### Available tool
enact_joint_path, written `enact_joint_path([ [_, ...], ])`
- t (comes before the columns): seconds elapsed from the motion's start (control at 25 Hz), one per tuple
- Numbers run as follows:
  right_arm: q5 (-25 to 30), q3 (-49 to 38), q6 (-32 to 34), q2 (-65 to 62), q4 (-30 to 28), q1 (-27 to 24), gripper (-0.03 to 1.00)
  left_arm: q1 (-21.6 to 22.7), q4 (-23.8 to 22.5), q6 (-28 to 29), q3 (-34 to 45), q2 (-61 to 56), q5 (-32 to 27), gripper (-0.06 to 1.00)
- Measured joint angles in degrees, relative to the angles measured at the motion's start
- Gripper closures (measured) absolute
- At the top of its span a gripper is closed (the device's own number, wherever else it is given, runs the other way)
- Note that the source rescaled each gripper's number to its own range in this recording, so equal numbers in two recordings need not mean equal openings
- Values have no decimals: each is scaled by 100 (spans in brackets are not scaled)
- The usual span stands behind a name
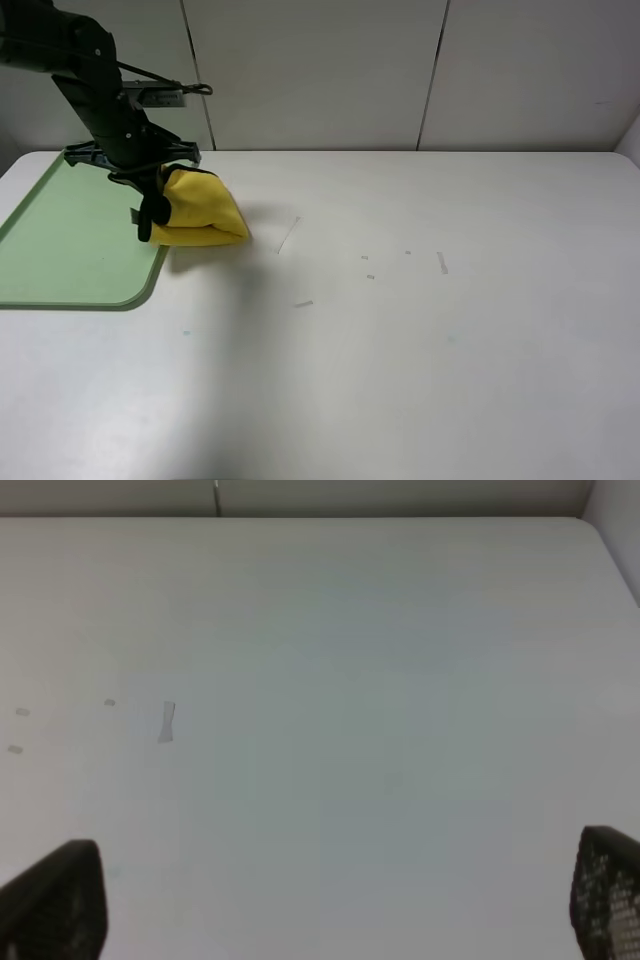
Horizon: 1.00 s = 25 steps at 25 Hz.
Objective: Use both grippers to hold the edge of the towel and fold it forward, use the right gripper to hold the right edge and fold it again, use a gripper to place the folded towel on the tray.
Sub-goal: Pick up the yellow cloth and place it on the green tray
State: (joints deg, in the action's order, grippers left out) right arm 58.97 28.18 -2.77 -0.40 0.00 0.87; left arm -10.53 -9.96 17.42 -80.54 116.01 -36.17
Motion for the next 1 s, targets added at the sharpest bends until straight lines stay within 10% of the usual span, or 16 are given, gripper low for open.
enact_joint_path([
  [0.52,0,0,0,0,0,0,-3,1044,-176,-10,0,0,419,85],
  [1.0,0,0,0,0,0,0,-3,1107,-1411,-10,0,0,811,85],
])
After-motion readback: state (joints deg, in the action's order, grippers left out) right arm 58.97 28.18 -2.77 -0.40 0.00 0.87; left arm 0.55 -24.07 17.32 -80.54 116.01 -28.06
